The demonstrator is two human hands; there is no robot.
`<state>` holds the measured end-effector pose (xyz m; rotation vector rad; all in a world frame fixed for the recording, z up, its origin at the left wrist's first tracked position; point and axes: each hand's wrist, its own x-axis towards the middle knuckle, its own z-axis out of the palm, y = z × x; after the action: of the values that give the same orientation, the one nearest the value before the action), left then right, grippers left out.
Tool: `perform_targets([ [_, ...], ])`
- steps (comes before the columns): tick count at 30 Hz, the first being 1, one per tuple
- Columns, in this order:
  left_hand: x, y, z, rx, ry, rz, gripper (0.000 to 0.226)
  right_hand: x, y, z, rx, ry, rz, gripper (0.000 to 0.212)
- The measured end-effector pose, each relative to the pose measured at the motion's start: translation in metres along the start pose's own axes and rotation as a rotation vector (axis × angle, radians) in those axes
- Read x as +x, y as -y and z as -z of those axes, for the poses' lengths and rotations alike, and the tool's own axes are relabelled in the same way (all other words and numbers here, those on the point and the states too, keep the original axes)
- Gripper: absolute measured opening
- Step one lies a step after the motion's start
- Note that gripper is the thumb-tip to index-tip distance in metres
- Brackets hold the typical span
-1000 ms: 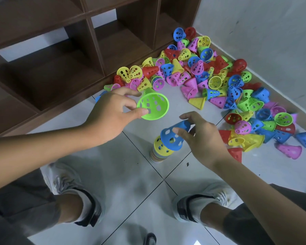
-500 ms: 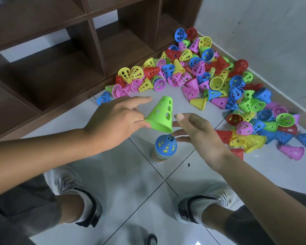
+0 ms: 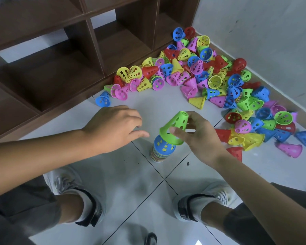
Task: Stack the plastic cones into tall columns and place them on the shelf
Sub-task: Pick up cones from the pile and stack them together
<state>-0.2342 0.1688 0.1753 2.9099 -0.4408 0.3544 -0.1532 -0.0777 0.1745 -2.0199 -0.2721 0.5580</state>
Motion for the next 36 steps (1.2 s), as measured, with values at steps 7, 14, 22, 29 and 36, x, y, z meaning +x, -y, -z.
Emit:
perform_targets([
  [7, -0.007, 0.006, -0.006, 0.059, 0.236, 0.142, 0.073, -0.001, -0.031, -0.015, -0.121, 0.029, 0.005, 0.041],
  [14, 0.000, 0.011, -0.004, 0.039, 0.353, 0.193, 0.046, 0.003, -0.033, -0.013, -0.059, 0.047, 0.004, 0.030],
  [22, 0.047, 0.055, -0.024, 0.064, 0.347, 0.267, 0.045, 0.067, -0.039, 0.012, -0.186, -0.073, 0.031, 0.020],
  [29, 0.098, 0.088, -0.072, 0.039, 0.318, 0.289, 0.034, 0.145, -0.069, 0.031, -0.380, -0.061, 0.001, 0.033],
  [36, 0.153, 0.131, -0.142, -0.091, 0.374, 0.411, 0.033, 0.224, -0.116, 0.056, -0.731, -0.034, 0.008, 0.063],
])
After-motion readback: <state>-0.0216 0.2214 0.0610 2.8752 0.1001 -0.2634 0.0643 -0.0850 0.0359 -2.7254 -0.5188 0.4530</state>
